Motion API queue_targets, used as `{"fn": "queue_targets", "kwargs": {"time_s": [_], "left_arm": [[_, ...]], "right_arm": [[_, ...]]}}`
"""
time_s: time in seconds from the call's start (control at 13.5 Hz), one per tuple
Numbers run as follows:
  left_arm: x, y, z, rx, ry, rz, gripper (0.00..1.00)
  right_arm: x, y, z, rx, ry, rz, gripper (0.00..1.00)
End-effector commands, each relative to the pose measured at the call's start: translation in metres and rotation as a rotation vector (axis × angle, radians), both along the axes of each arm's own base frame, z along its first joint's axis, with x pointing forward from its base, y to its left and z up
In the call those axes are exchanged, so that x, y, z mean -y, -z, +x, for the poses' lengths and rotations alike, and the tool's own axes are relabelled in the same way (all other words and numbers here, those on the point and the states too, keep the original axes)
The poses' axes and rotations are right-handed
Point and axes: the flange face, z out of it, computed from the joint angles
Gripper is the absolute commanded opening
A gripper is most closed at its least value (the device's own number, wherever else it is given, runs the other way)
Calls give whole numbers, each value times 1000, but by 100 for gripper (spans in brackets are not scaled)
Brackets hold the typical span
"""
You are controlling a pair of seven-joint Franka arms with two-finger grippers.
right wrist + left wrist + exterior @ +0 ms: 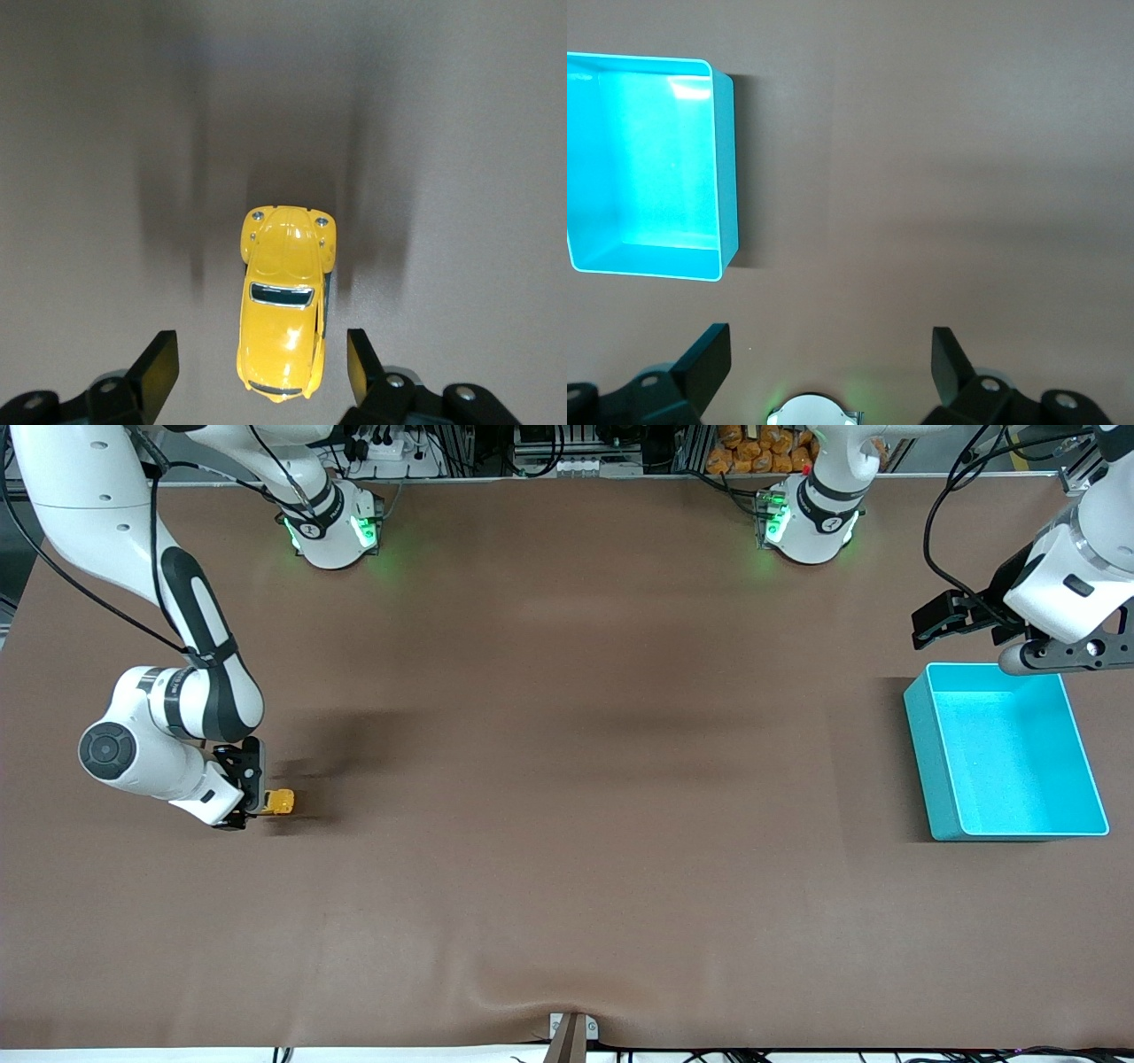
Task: Wind and store yellow beetle car
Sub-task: 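Close the right gripper on the yellow car while the left gripper lowers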
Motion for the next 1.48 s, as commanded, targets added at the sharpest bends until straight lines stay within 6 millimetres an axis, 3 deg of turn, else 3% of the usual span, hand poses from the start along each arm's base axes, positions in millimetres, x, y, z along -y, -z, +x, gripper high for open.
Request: {"fn": "queue_targets", "kwargs": {"time_s": [0.0,0.3,0.52,1.04,1.4], "left_arm": [[-2,4,8,8,-5,18,100],[-10,1,10,26,-22,26,100],[-11,3,11,27,-23,22,100],[0,-1,8,28,-23,9,100],[10,7,7,13,-8,8,100]], "right_arm": [[0,11,-2,-5,35,20,84],[0,13,-4,-10,38,22,71],[0,15,-4,-8,38,22,50],[3,26,-4,-1,27,19,42],[21,33,-7,-11,52,18,42]]}}
